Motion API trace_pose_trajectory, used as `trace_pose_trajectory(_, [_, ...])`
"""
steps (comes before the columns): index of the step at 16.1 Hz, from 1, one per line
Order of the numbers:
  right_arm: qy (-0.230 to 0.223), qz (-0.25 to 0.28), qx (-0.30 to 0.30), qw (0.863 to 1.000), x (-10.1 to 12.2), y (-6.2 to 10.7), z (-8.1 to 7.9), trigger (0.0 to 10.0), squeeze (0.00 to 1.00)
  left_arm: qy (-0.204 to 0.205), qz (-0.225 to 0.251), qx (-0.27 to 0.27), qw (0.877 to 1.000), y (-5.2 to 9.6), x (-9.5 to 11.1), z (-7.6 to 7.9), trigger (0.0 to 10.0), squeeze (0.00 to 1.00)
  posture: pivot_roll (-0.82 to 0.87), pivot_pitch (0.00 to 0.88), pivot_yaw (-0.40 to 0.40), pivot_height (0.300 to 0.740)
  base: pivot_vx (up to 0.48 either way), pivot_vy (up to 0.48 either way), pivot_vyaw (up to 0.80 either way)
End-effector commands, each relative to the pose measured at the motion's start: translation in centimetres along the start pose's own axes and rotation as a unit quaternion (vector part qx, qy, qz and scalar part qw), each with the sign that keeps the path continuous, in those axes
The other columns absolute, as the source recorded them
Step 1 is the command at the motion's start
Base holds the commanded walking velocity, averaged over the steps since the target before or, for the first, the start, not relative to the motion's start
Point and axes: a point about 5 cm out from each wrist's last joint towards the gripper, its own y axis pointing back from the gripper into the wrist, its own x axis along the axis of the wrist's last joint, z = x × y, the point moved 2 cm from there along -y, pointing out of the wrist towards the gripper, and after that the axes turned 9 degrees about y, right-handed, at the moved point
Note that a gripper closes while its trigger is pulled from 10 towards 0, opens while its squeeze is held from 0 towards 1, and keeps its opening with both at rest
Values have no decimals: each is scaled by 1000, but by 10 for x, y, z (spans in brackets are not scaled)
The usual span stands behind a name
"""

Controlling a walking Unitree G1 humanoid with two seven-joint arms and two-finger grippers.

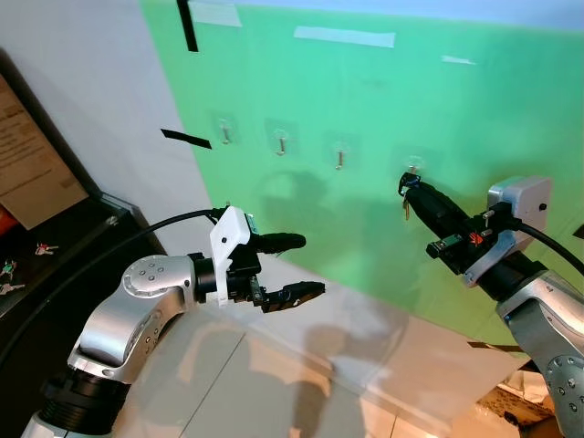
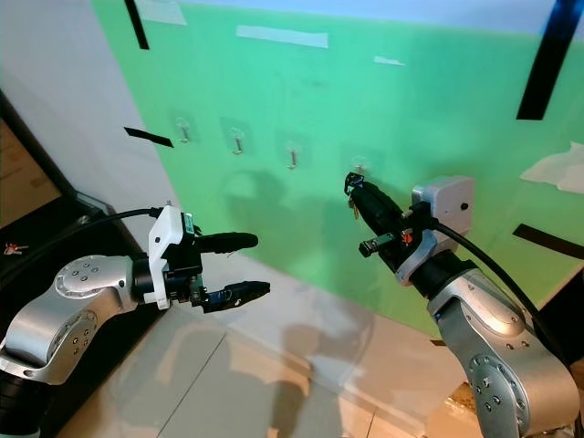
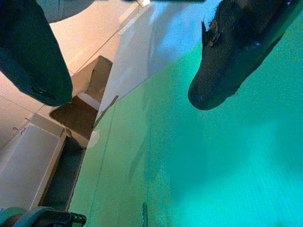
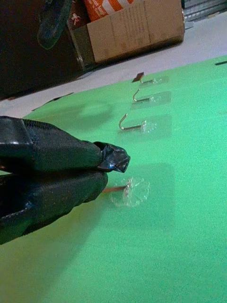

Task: Hang keys on a hook

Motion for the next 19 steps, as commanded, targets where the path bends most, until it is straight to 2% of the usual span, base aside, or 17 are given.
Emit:
trace_pose_trajectory(1, [-1,11,9,1000,3,-1,-3,10000,0,-13,-6,1,1000,0,4,-3,10000,0,-172,0,128,740,0,0,0])
trace_pose_trajectory(6, [-10,20,20,1000,4,-6,-10,10000,0,-15,-7,-1,1000,0,5,-4,10000,0,-174,0,132,740,0,0,0])
trace_pose_trajectory(11, [-9,-1,55,998,-3,1,-17,10000,0,-17,-7,-1,1000,-1,5,-5,10000,0,-172,0,130,740,0,0,0])
trace_pose_trajectory(19, [-24,46,95,994,11,-6,-31,10000,0,-18,-7,-3,1000,-2,4,-4,10000,0,-173,0,125,740,0,0,0])
